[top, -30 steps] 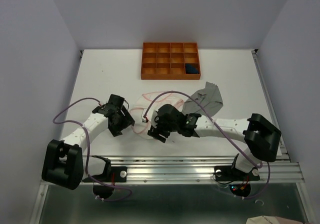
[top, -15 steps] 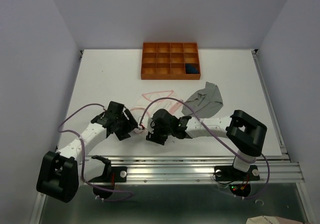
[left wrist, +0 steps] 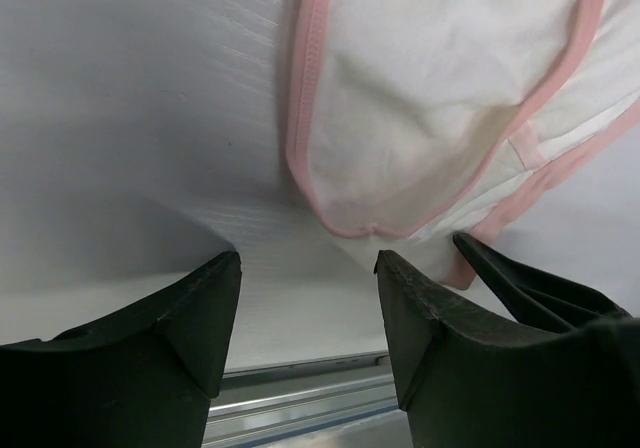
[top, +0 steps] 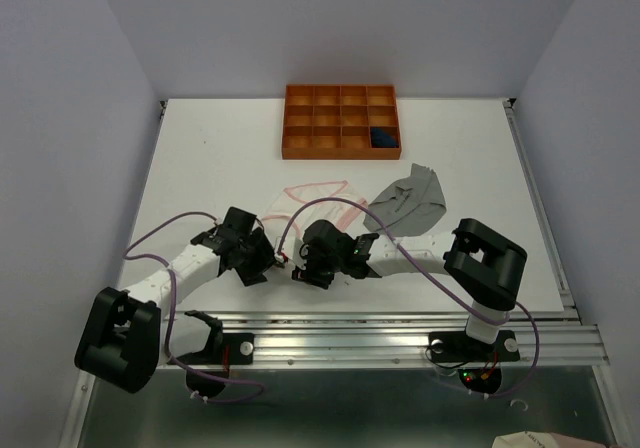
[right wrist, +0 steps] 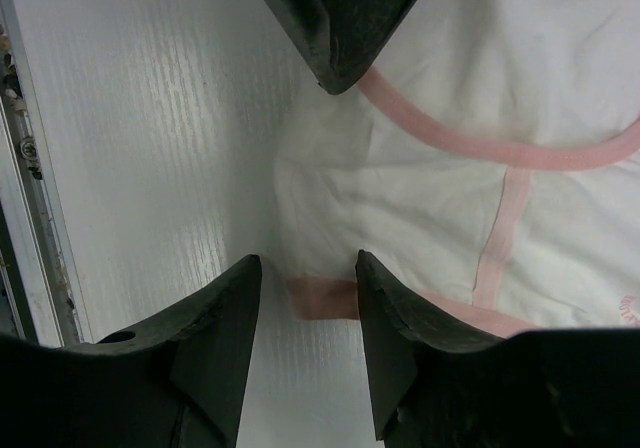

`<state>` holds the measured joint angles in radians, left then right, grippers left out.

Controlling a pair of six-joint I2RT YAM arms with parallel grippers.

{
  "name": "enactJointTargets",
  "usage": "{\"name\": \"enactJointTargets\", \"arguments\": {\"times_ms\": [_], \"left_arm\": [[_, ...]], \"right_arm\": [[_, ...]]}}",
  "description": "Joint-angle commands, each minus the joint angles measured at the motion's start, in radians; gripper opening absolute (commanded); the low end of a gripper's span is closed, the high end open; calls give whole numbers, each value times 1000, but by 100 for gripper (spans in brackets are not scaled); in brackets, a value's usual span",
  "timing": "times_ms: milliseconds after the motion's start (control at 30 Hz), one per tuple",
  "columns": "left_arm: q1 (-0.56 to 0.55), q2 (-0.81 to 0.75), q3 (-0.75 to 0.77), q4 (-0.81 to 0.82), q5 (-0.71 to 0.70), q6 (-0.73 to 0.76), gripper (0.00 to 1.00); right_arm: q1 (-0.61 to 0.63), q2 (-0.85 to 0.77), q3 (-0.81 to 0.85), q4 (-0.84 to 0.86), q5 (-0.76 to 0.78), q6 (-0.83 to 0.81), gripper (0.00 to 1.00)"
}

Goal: Roll the underwear
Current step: Fold the underwear

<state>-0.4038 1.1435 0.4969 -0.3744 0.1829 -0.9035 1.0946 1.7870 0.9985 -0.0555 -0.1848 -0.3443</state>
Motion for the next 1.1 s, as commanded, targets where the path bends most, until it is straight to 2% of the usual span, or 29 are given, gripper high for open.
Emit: {"name": "enactJointTargets", "arguments": {"times_ms": [0, 167, 300, 433, 467, 500, 533, 633, 700, 800, 900, 1067], "left_arm": [[-1, 47, -6, 32, -46, -2, 67], [-4, 102, 23, 45, -79, 3, 63], [-10, 137, 37, 34, -97, 18, 50], [-23, 154, 31, 29, -106, 31, 37], [-29, 156, 31, 26, -108, 35, 24], [-32, 156, 32, 25, -120, 37, 18], [-33, 157, 35, 17, -128, 38, 0], [-36, 148, 35, 15, -132, 41, 0], [-38, 119, 32, -3, -146, 31, 0], [-36, 53, 38, -53, -172, 2, 0], [-38, -25, 38, -76, -172, -12, 0], [-38, -117, 57, -142, -172, -38, 0]], "right_arm": [[8, -3, -15, 45, -18, -1, 48], [8, 5, -17, 43, -21, -1, 47], [8, 3, -17, 74, -13, -1, 41], [8, -1, -20, 86, -15, 11, 39], [8, -1, -24, 97, -15, 16, 38], [8, -3, -26, 100, -16, 18, 37], [8, -1, -27, 103, -16, 25, 34], [8, 6, -31, 109, -9, 41, 26], [8, 6, -31, 117, 13, 70, 15], [8, -17, -32, 128, 21, 100, 6], [8, -69, -46, 154, -53, 157, 1], [8, -129, -76, 167, -191, 241, 1]]}}
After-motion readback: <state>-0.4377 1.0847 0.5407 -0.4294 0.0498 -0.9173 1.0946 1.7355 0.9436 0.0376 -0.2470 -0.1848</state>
